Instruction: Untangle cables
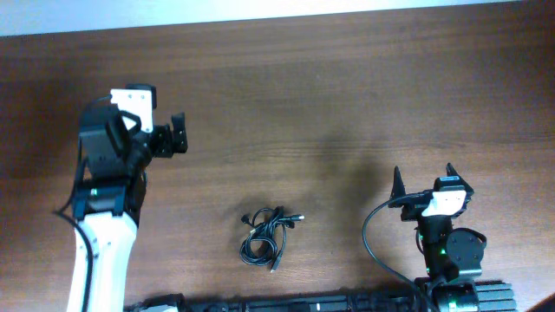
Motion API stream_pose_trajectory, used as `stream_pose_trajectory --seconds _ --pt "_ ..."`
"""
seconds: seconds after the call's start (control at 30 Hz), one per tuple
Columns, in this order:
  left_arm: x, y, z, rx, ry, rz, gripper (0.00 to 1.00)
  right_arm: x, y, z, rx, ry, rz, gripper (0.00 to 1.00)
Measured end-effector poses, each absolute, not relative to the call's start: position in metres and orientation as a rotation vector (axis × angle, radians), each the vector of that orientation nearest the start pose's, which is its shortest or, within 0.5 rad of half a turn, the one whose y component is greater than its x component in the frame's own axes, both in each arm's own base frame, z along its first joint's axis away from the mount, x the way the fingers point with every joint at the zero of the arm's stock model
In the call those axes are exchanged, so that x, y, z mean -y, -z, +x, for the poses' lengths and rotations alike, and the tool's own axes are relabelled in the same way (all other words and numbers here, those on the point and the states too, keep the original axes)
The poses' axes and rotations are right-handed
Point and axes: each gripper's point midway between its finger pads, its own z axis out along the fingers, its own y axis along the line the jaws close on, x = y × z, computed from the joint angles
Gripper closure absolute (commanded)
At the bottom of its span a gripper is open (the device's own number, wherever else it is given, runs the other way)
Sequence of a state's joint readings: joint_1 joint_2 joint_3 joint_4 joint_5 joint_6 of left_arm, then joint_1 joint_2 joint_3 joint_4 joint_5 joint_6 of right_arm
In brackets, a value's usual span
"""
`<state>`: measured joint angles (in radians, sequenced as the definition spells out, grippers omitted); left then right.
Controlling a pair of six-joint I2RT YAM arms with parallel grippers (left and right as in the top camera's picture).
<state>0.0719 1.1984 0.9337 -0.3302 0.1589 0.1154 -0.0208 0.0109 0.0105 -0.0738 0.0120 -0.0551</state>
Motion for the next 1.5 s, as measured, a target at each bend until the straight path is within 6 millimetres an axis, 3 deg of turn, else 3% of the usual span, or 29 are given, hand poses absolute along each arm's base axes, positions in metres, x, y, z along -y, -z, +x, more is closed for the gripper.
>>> stream_pose_trajectory --seconds 0.13,0.3,0.5,0.8,1.03,1.23,1.37,1.5 --pt "0.015 -0.203 0.389 -2.209 0.138 0.271 0.01 0.007 -0.158 0.246 -1.646 0.068 -0.019 0.01" --pt "0.044 -0.212 0.396 -2.19 0.28 0.507 0.01 0.007 -0.158 0.246 -1.646 0.068 -0.019 0.01" --pt "0.071 -0.211 0.387 -2.105 0.394 0.779 0.01 0.007 -0.158 0.246 -1.646 0.068 -0.019 0.01" --pt "0.075 -0.221 0.38 -2.094 0.415 0.839 0.01 0.007 -0.158 0.246 -1.646 0.068 -0.02 0.01" --pt "0.079 -0.244 0.387 -2.024 0.417 0.855 0.01 0.007 -0.158 0.246 -1.646 0.068 -0.019 0.01" --pt "0.083 -0.246 0.385 -2.012 0.445 0.862 0.01 0.007 -0.158 0.246 -1.646 0.068 -0.019 0.01" --pt "0.077 -0.241 0.382 -2.071 0.416 0.846 0.01 0.007 -0.158 0.246 -1.645 0.068 -0.019 0.01" --pt "0.065 -0.253 0.381 -2.162 0.352 0.826 0.01 0.007 -0.158 0.246 -1.645 0.068 -0.019 0.01"
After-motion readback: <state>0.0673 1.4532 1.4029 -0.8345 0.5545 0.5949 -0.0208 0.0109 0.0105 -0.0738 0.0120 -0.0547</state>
